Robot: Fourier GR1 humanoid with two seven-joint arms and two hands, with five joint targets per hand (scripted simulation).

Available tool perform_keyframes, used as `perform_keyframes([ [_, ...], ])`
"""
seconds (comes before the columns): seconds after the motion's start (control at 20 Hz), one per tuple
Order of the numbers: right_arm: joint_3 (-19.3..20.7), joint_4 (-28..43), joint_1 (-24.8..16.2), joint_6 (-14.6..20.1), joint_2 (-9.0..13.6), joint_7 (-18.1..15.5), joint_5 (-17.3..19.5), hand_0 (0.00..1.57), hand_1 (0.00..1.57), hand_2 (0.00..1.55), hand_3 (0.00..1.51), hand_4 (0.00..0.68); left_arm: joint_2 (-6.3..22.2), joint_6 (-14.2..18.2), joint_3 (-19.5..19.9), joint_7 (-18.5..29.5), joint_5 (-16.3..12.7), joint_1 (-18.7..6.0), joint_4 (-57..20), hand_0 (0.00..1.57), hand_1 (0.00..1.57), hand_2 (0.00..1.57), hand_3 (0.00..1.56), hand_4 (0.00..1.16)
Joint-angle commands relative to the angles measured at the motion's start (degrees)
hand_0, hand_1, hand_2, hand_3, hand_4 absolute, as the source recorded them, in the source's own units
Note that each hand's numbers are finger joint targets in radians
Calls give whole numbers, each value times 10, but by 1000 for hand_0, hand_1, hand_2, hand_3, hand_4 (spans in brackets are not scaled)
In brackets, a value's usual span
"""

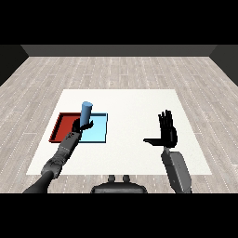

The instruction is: Pick the blue can and put it in the blue box

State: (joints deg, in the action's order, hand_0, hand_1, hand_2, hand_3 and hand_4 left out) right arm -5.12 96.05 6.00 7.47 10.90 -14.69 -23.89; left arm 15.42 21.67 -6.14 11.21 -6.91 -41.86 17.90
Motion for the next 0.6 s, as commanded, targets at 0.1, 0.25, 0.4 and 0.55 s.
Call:
perform_keyframes([
  [0.1, 24, -49, 30, -15, -2, -1, -13, 0, 0, 0, 0, 0, -16, 12, -12, -35, 40, -50, -114, 1556, 1556, 1474, 1288, 965],
  [0.25, 28, -62, 9, -22, -1, -16, -8, 0, 0, 0, 0, 0, -35, 19, -27, -57, 58, -55, -144, 1384, 1384, 1298, 1003, 875],
  [0.4, 23, -64, -3, -47, -8, -33, -17, 0, 0, 0, 0, 0, -58, 9, -27, -86, 61, -58, -161, 1528, 1528, 1446, 726, 865],
  [0.55, 27, -84, 17, -48, -13, -42, -14, 0, 0, 0, 0, 0, -36, -45, -3, -79, 38, -27, -165, 1571, 1571, 1431, 0, 781],
])
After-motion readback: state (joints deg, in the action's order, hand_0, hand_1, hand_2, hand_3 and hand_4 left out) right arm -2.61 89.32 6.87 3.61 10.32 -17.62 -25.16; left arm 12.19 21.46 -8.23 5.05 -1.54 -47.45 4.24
